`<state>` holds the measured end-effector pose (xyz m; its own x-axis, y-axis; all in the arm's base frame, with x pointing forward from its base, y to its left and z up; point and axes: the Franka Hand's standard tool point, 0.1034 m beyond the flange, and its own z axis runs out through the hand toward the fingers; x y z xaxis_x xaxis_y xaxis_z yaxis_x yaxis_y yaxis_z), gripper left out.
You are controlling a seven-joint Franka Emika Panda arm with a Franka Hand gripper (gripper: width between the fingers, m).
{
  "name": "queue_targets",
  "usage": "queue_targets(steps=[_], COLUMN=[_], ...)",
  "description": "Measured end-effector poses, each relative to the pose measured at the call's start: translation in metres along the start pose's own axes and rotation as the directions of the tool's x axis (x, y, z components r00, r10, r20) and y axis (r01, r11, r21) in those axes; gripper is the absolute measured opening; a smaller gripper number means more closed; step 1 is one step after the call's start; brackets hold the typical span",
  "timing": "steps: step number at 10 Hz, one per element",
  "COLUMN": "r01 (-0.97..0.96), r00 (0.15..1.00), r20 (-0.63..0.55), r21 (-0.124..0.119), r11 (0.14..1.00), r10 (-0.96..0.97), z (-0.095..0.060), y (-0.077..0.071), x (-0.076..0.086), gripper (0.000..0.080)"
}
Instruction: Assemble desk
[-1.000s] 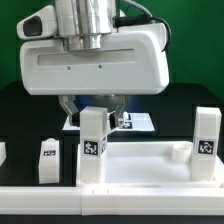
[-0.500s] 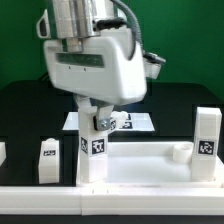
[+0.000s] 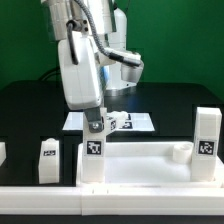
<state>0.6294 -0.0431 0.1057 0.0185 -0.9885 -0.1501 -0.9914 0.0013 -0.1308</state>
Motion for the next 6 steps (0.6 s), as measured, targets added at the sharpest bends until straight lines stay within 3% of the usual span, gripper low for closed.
queue_targets(steps=[1, 2, 3, 4, 5, 6], r01=[0.182, 0.403, 0.535, 0.579, 0.64, 0.695], r00=[0.983, 0.915, 0.845, 0.816, 0.768, 0.718], r20=[-0.016, -0.014, 0.003, 0.002, 0.005, 0.007], r21=[-0.016, -0.024, -0.031, -0.031, -0.031, -0.032], r11=[0.983, 0.915, 0.844, 0.815, 0.768, 0.718], r10=[-0.182, -0.404, -0.535, -0.579, -0.64, -0.696], z=[-0.0001, 0.0002, 0.0018, 0.0019, 0.0021, 0.0021], y=[0.0012, 0.0012, 0.0032, 0.0029, 0.0032, 0.0033], x=[-0.0017, -0.0033, -0.0072, -0.0059, -0.0053, -0.005], gripper=[0.0289, 0.0338, 0.0338, 0.0545, 0.0617, 0.0617])
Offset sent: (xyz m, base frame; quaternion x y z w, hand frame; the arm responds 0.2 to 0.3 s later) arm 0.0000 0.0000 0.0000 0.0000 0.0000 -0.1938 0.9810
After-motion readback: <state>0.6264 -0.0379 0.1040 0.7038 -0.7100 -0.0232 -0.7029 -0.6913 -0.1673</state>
